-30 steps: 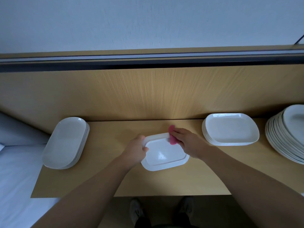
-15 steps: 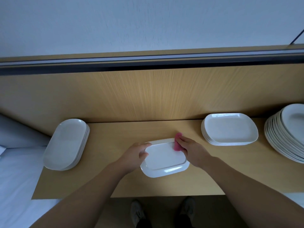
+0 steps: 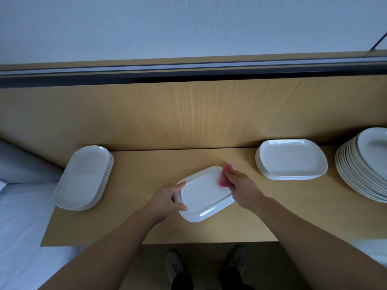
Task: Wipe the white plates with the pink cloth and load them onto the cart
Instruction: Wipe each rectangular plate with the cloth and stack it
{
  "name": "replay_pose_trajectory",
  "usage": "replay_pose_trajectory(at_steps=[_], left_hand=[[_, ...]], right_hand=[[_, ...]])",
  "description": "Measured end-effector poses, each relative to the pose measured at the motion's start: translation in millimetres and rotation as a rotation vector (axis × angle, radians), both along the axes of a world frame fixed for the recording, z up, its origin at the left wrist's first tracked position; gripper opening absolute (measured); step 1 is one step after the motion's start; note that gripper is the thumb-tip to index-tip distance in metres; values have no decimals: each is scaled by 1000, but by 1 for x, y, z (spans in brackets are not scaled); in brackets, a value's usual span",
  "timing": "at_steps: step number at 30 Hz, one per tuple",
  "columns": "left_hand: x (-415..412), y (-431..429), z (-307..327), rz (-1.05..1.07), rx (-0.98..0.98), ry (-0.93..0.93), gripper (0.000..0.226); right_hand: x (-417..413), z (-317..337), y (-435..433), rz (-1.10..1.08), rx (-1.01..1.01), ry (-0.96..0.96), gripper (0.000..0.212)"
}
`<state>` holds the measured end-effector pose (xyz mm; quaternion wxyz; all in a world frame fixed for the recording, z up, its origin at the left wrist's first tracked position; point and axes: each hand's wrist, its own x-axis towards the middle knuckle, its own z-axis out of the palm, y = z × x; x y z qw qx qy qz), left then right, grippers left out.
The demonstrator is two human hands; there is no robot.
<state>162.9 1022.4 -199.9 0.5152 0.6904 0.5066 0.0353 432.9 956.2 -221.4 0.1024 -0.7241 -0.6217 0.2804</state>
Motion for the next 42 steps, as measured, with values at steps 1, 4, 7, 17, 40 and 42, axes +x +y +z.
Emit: replay_pose_trajectory(at_steps=[1, 4, 7, 17, 40, 42], left_hand=[[0, -1, -1, 13, 0, -6, 76], [-2, -4, -4, 15, 14, 3, 67], [-2, -9, -8, 11, 45, 26, 64], [2, -16, -12, 54, 76, 66, 73], [14, -8, -12, 98, 47, 70, 82], [16, -9, -11, 80, 43, 57, 81]], right_hand=[[-2, -2, -6, -16, 10, 10, 49], [-7, -5, -24, -85, 16, 37, 51], [-17, -4, -35, -165, 55, 72, 51], [-38, -9, -50, -319, 152, 185, 31], [-65, 11, -64, 149, 354, -21, 40], [-63, 10, -52, 185, 350, -60, 48]])
